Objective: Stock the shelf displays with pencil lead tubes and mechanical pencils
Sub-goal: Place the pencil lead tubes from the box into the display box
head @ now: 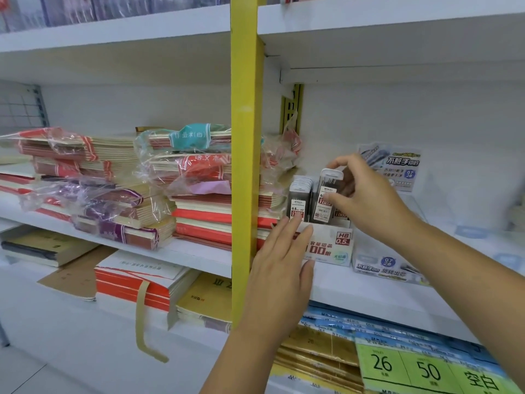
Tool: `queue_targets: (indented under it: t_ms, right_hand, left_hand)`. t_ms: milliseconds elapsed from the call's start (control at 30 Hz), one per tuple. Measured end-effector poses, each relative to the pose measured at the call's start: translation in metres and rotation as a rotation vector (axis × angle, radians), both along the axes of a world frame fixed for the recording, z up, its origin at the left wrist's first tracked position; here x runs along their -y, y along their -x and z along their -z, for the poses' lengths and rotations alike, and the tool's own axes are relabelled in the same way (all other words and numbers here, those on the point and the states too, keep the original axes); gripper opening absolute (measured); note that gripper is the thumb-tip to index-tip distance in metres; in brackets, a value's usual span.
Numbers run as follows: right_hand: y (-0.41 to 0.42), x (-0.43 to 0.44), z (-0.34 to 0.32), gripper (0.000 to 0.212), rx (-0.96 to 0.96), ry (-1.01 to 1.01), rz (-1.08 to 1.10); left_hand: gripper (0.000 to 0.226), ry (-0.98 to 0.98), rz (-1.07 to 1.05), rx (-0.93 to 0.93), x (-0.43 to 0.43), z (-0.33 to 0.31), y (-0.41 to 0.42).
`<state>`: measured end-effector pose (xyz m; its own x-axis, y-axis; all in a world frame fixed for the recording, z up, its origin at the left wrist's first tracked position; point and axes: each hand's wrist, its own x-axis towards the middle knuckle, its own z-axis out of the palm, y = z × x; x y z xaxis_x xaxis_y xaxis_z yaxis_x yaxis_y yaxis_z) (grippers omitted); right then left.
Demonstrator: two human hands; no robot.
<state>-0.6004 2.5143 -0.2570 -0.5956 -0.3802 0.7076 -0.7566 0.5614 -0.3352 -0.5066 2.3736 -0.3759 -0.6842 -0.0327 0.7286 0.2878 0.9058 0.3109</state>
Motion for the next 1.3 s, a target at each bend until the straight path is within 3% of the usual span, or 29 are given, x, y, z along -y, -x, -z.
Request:
queue_targets:
  t_ms: [200, 433, 533, 667, 800, 900, 1033, 1133, 1300]
  right_hand:
    - [0.01, -0.003, 0.008, 0.026, -0.148, -0.173, 0.181]
    - [0.002, -0.009, 0.011, 0.04, -0.135, -0.253, 0.241]
    - [-0.02, -0.02, 0.015, 0.043, -0.107, -0.132, 0.156]
    - [-0.075, -0.051, 0.034, 0.029, 0.044, 0.151, -0.067]
    - [-0.12, -0.086, 0.077, 0.02, 0.225, 0.278, -0.159]
    - [-0.139, -0.109, 0.138, 0.018, 0.394, 0.257, -0.123]
    - [-0.156, -0.133, 0.254, 0.024, 0.796, 0.168, 0.0]
    - [-0.169, -0.144, 0.34, 0.039, 1.026, 0.034, 0.102]
    - [-0.18, -0.143, 0.437, 0.048, 1.35, -0.067, 0.124]
  left_hand:
    - [0.053, 0.01, 0.016, 0.004, 0.002, 0.001, -0.001]
    - [0.052, -0.019, 0.046, -0.005, 0.002, 0.002, -0.006]
    - [0.052, -0.012, 0.019, -0.004, 0.001, 0.007, -0.017]
    - [0.043, 0.005, -0.024, -0.042, -0.003, 0.02, -0.049]
    - [0.038, 0.07, 0.034, -0.005, -0.009, 0.045, -0.079]
    - [0.036, 0.061, 0.102, 0.201, -0.019, 0.093, -0.099]
    - [0.055, -0.063, 0.156, 0.734, -0.038, 0.19, -0.129]
    - [0.065, -0.26, 0.128, 1.057, -0.055, 0.257, -0.149]
    - [0.07, -0.457, 0.092, 1.347, -0.075, 0.323, -0.161]
